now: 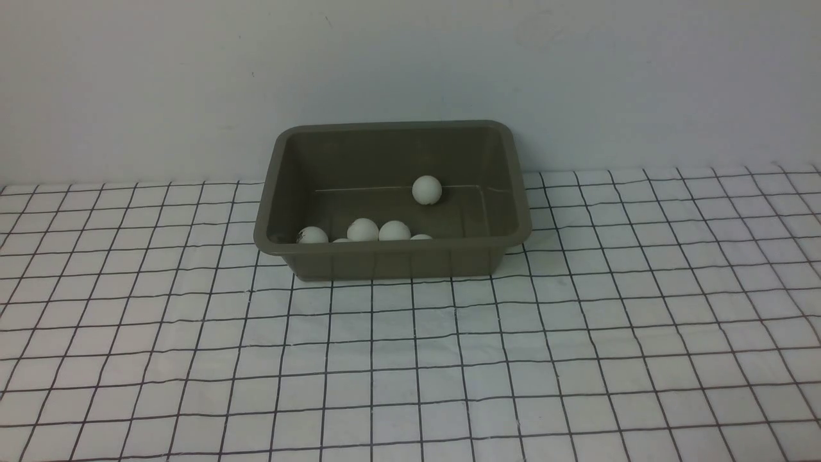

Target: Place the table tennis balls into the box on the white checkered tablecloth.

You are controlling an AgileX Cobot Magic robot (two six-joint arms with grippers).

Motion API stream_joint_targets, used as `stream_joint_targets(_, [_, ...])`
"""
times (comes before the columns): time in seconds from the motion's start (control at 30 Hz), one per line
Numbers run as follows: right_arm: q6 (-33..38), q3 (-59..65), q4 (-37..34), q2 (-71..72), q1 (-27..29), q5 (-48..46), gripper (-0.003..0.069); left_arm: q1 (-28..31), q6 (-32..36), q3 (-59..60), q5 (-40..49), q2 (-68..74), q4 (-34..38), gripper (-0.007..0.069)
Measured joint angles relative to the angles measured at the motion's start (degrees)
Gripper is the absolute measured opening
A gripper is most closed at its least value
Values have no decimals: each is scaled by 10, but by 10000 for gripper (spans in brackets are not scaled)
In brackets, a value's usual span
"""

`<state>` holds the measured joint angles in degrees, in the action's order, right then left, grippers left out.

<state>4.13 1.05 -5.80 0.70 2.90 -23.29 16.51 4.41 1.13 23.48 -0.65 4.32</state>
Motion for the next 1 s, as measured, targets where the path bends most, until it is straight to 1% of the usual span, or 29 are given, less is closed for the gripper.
stream_joint_targets(0.13, [-22, 0, 13, 0, 0, 0, 314, 0, 0, 0, 0, 0, 0, 405])
stream_joint_targets(0.77, [-15, 0, 15, 0, 0, 0, 314, -1, 0, 0, 0, 0, 0, 405])
stream_joint_targets(1.0, [-15, 0, 15, 0, 0, 0, 314, -19, 0, 0, 0, 0, 0, 405])
